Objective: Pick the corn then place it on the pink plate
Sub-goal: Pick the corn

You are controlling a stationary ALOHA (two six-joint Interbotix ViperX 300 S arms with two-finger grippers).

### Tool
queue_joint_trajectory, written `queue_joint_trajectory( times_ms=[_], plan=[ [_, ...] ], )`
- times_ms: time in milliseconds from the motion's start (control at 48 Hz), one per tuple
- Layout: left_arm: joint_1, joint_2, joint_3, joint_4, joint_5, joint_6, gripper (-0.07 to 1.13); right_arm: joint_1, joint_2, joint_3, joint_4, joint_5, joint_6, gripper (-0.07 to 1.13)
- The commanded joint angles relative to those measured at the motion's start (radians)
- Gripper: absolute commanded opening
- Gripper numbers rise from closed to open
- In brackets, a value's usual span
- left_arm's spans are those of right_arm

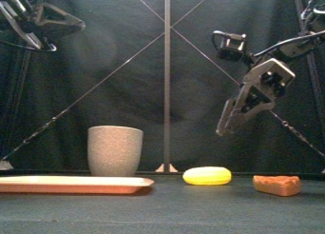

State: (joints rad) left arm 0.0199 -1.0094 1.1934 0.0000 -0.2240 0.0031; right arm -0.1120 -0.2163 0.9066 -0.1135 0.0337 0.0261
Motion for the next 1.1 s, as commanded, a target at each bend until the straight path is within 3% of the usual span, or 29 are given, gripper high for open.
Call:
queue_joint_trajectory(
  times_ms=[21, 312, 771, 917, 1104],
  plan=[
    [0.002, 0.002, -0.017, 0.003, -0.003, 0.002, -0.03, -0.035, 0.028, -0.052, -0.021, 0.018, 0.002, 0.97],
    [0.002, 0.002, -0.017, 0.002, 0.002, 0.000, -0.03, -0.124, 0.170, -0.138, -0.057, 0.052, -0.003, 0.97],
    [0.003, 0.002, -0.009, 0.002, 0.009, 0.000, -0.03, -0.120, 0.282, -0.192, -0.028, 0.055, -0.005, 0.94],
    [0.002, 0.002, -0.009, 0.002, 0.009, 0.000, -0.03, -0.110, 0.291, -0.204, -0.028, 0.067, -0.003, 0.81],
    [0.003, 0.002, -0.009, 0.002, 0.009, 0.000, -0.03, -0.087, 0.296, -0.227, -0.008, 0.100, 0.002, 0.46]
  ],
)
